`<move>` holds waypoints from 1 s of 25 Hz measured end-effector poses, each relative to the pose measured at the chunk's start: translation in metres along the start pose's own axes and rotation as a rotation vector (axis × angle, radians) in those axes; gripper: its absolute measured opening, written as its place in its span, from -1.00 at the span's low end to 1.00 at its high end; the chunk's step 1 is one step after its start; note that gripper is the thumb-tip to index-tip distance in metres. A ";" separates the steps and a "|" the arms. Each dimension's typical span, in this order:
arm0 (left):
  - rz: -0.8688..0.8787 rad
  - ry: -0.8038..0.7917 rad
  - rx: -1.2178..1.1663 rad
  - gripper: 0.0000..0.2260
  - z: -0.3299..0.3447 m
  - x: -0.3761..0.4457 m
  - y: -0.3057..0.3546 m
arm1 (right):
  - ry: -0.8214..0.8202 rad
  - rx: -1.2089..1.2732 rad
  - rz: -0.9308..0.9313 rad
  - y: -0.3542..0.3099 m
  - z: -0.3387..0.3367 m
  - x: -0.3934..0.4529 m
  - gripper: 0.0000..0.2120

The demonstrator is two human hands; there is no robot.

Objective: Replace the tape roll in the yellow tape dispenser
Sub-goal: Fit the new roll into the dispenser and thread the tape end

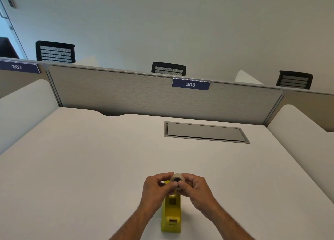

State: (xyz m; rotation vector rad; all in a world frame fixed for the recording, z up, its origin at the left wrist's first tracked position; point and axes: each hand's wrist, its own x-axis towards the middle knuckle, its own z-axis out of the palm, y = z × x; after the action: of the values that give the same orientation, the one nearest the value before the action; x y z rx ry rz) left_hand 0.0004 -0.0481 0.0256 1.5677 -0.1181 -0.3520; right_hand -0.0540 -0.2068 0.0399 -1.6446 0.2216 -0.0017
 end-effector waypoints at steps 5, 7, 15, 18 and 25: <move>0.029 0.097 0.054 -0.65 0.006 -0.003 0.003 | 0.071 0.006 -0.016 0.004 0.005 0.000 -0.81; 0.037 0.145 0.067 -0.65 0.006 -0.003 0.003 | 0.081 0.011 -0.012 0.004 0.005 0.000 -0.80; 0.017 0.151 0.133 -0.88 0.000 0.002 0.003 | 0.072 -0.158 -0.012 0.003 0.003 0.003 -0.64; 0.042 0.105 0.168 -0.86 -0.002 0.002 0.002 | 0.112 -0.244 -0.021 0.006 0.001 0.005 -0.68; 0.098 -0.001 0.295 -0.74 -0.008 -0.001 0.003 | 0.094 -0.409 -0.069 0.007 -0.003 0.009 -0.71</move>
State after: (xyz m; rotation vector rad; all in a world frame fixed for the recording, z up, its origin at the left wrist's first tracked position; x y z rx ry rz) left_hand 0.0026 -0.0408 0.0290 1.8451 -0.2566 -0.2665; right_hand -0.0467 -0.2119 0.0325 -2.0617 0.2478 -0.0914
